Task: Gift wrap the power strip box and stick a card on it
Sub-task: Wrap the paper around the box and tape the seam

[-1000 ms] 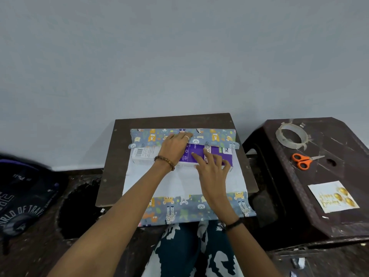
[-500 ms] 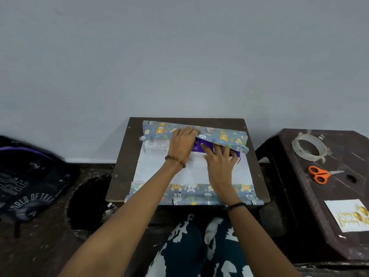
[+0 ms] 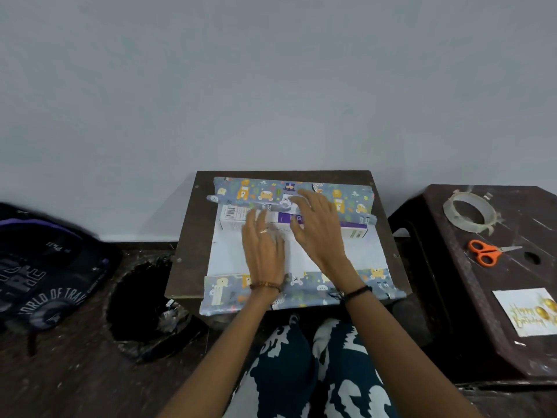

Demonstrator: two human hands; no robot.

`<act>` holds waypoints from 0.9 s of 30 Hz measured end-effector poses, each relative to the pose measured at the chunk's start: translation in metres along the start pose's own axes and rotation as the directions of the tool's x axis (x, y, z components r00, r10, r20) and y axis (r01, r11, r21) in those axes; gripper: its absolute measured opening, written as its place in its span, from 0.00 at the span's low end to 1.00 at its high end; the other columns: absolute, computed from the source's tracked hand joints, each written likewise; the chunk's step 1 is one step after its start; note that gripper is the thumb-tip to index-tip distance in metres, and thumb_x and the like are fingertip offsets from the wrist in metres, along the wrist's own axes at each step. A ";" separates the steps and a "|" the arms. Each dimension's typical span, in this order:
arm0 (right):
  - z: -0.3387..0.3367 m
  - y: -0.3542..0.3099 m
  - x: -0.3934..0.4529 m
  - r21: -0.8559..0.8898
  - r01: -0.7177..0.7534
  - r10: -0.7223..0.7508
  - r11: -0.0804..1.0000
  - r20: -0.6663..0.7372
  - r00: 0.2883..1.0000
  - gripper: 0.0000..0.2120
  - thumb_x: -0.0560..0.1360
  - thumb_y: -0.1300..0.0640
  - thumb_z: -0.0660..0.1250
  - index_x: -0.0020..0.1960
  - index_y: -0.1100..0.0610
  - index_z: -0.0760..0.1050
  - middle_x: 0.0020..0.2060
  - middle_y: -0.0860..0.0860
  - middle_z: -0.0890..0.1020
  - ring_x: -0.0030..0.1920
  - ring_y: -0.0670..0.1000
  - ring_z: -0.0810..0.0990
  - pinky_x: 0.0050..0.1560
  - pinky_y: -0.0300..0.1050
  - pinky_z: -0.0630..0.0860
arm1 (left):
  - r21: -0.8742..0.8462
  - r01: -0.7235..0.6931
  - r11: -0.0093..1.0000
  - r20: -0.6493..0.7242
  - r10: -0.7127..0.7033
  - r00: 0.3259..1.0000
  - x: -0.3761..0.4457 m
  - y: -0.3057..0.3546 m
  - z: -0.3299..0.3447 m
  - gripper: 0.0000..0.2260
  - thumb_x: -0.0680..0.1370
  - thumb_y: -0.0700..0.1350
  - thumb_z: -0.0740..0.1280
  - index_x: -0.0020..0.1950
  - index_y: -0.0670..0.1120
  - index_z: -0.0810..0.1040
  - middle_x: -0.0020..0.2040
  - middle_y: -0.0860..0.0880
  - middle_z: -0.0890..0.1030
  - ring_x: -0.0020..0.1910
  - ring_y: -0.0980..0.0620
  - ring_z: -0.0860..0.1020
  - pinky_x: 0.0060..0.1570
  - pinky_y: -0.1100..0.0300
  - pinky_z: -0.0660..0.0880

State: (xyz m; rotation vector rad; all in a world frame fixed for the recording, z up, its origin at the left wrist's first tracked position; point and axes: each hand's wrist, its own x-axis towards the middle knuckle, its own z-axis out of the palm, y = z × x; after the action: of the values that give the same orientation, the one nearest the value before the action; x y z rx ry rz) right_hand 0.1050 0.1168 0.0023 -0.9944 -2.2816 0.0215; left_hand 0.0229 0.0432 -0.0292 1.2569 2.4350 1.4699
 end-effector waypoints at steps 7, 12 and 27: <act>0.014 0.010 0.000 -0.089 -0.079 0.113 0.993 0.492 0.863 0.29 0.79 0.51 0.60 0.76 0.56 0.53 0.76 0.51 0.55 0.76 0.50 0.50 0.74 0.54 0.44 | 0.059 0.527 0.848 0.052 -0.530 0.846 0.009 -0.020 -0.005 0.44 0.72 0.50 0.71 0.76 0.40 0.44 0.77 0.43 0.47 0.76 0.46 0.45 0.73 0.52 0.41; 0.008 0.008 -0.011 -0.057 -0.087 0.103 0.995 0.436 0.894 0.25 0.80 0.54 0.59 0.75 0.55 0.57 0.75 0.50 0.60 0.75 0.49 0.54 0.73 0.50 0.43 | -0.106 0.562 0.820 0.048 -0.561 0.827 0.012 -0.024 -0.005 0.46 0.71 0.42 0.73 0.76 0.42 0.44 0.77 0.43 0.52 0.76 0.45 0.46 0.73 0.53 0.39; 0.001 0.006 -0.028 -0.025 -0.130 0.130 0.991 0.364 0.922 0.20 0.78 0.62 0.62 0.69 0.55 0.69 0.70 0.52 0.70 0.71 0.52 0.66 0.72 0.54 0.55 | -0.153 0.520 0.840 -0.022 -0.529 0.848 0.007 -0.022 -0.012 0.40 0.70 0.38 0.73 0.75 0.41 0.54 0.71 0.38 0.61 0.68 0.38 0.62 0.68 0.47 0.58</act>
State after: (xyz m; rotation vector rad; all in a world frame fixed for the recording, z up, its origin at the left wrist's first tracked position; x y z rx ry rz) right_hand 0.1224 0.1029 -0.0151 -1.2258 -2.5409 0.2856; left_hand -0.0009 0.0340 -0.0363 0.4520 2.3821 1.4864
